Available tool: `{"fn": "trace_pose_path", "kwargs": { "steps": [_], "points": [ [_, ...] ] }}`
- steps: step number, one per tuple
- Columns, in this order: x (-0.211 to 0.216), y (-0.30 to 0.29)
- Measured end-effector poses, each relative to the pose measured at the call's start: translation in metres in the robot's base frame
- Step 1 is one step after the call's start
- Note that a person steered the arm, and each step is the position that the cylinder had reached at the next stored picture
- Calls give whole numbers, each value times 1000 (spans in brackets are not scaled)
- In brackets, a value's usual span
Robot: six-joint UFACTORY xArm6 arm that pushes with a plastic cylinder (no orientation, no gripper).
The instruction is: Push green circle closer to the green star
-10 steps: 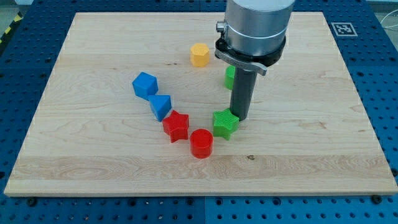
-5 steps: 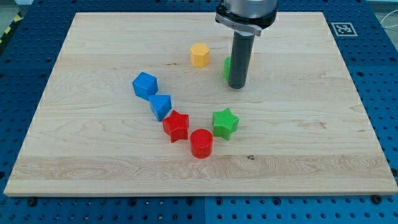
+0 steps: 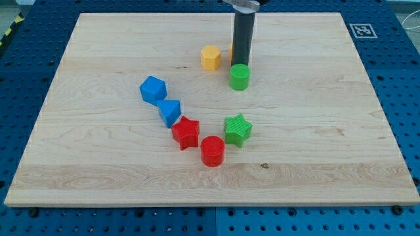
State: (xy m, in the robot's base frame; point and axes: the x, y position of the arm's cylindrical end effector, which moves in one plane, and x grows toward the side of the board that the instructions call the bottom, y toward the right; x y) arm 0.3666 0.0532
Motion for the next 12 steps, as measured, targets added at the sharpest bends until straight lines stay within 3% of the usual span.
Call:
{"fn": "trace_pose_path", "kwargs": {
  "steps": [1,4,6,9,12],
  "points": [
    [5,-21],
    [51,-7],
    [35,12],
    [69,27],
    [72,22]
  ]
}}
